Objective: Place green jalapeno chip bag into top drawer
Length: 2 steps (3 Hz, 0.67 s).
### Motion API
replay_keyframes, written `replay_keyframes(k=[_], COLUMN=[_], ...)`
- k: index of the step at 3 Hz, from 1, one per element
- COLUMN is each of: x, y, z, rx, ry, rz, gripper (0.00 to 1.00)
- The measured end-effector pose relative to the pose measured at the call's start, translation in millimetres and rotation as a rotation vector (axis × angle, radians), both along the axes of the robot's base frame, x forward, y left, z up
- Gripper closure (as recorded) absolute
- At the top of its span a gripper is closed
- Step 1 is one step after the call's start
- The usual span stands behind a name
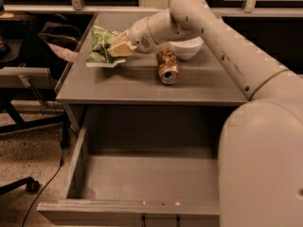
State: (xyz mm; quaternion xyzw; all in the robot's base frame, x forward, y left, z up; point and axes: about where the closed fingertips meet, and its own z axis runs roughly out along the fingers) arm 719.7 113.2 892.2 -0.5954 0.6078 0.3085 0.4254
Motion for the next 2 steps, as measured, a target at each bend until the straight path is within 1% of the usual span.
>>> replay_keyframes(k=[1,2], x=[-50.2,-52.0], y=[-8.2,-8.0], z=[-6.8,-6.6], rx=[0.016,0.016], ry=[0.007,0.007], rz=[-0.041,-0.041], gripper=[1.00,1.00])
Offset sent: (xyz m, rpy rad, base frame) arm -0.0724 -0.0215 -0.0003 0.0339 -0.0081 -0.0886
